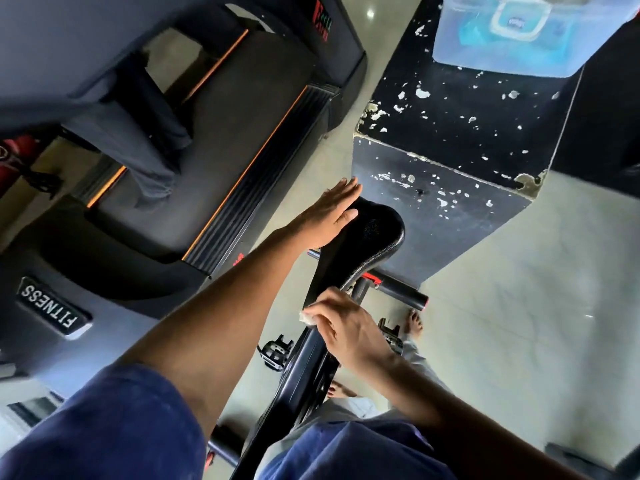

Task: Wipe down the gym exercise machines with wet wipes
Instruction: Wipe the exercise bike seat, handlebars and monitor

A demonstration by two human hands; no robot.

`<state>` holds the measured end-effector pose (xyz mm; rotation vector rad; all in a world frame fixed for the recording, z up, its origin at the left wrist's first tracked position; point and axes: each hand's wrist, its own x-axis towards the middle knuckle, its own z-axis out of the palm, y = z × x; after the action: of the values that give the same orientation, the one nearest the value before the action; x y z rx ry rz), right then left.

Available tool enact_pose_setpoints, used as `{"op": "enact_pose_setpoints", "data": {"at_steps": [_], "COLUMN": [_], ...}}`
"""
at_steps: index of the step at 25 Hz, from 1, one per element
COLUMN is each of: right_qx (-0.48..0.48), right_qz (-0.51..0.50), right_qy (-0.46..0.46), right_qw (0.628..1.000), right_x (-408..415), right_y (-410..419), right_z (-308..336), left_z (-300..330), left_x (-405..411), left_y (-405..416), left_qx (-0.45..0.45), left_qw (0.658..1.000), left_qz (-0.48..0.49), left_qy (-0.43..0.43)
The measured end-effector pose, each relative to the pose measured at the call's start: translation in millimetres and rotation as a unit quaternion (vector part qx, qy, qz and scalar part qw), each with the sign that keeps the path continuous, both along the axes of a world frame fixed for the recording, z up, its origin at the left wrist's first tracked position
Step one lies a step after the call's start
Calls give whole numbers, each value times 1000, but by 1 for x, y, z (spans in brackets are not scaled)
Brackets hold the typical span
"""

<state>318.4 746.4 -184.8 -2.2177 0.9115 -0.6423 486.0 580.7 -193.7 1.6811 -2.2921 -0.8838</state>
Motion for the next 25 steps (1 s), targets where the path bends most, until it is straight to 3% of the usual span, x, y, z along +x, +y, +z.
{"op": "enact_pose_setpoints", "data": {"at_steps": [4,8,10,12,16,21,25], "right_qx": [-22,-104,-132,-173,-199,-207,-143], "right_qz": [0,9,65,187,388,512,600], "right_qy": [4,61,102,129,80,23,-9], "right_qw": [1000,993,984,958,897,834,787], "right_x": [-48,-105,-107,-91,-45,-20,22], "right_y": [-49,-155,-206,-239,-281,-292,-252], "right_z": [30,52,53,41,17,7,2], "left_z": [23,6,-13,-30,-45,-47,-42], "left_x": [6,-13,-49,-85,-114,-148,-173], "left_y": [39,157,215,246,238,217,194], "left_qx": [-9,-112,-134,-127,-134,-129,-118], "left_qw": [984,937,928,918,869,796,743], "left_qz": [148,326,346,376,476,589,655], "left_qy": [98,55,19,2,-30,-53,-75]}}
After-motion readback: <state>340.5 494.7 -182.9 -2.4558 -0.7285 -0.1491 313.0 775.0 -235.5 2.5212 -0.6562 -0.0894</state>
